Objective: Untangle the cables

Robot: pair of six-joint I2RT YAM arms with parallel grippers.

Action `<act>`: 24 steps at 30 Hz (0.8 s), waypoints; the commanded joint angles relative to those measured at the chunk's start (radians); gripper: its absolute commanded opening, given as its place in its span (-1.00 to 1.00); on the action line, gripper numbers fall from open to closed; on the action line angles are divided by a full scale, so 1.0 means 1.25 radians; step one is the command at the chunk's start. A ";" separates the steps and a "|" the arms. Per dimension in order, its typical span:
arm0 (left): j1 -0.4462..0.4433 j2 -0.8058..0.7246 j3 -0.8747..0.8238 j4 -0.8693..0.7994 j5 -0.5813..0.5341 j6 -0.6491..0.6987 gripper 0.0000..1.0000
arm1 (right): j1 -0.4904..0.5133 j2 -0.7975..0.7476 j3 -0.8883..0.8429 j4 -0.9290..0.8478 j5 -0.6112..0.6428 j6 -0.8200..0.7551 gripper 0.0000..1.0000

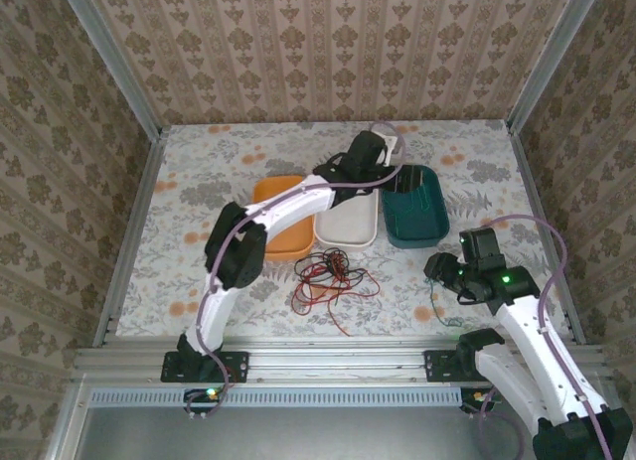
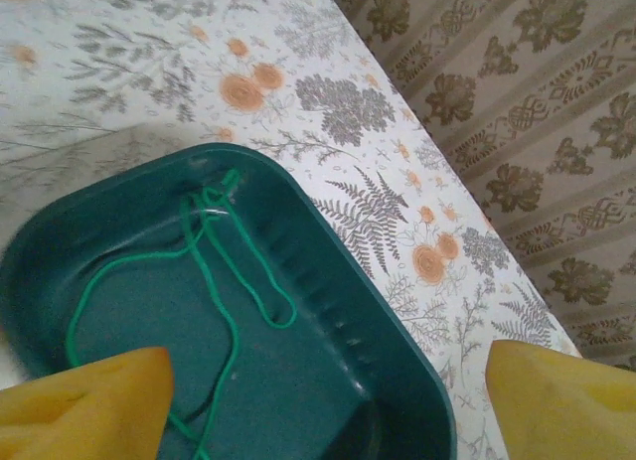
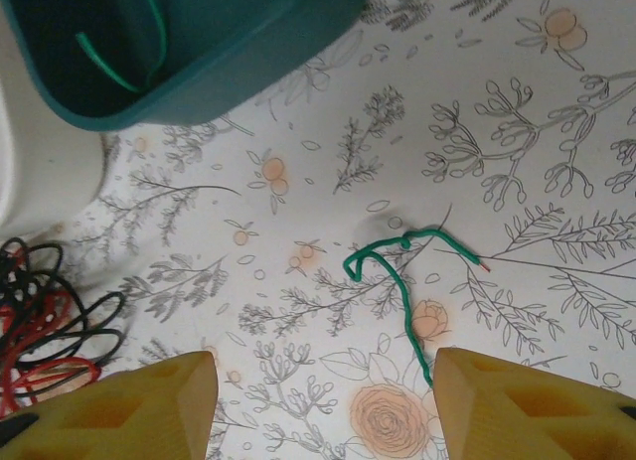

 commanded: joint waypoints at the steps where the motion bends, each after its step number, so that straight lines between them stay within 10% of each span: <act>1: -0.028 -0.165 -0.094 0.046 -0.144 0.035 0.67 | 0.013 0.021 -0.028 0.016 0.000 0.009 0.20; 14: -0.171 -0.513 -0.681 0.112 -0.484 -0.133 0.65 | 0.089 0.190 -0.113 0.140 0.022 0.026 -0.01; 24: -0.175 -0.572 -0.744 0.109 -0.523 -0.171 0.65 | 0.148 0.382 -0.013 0.113 0.087 -0.005 -0.09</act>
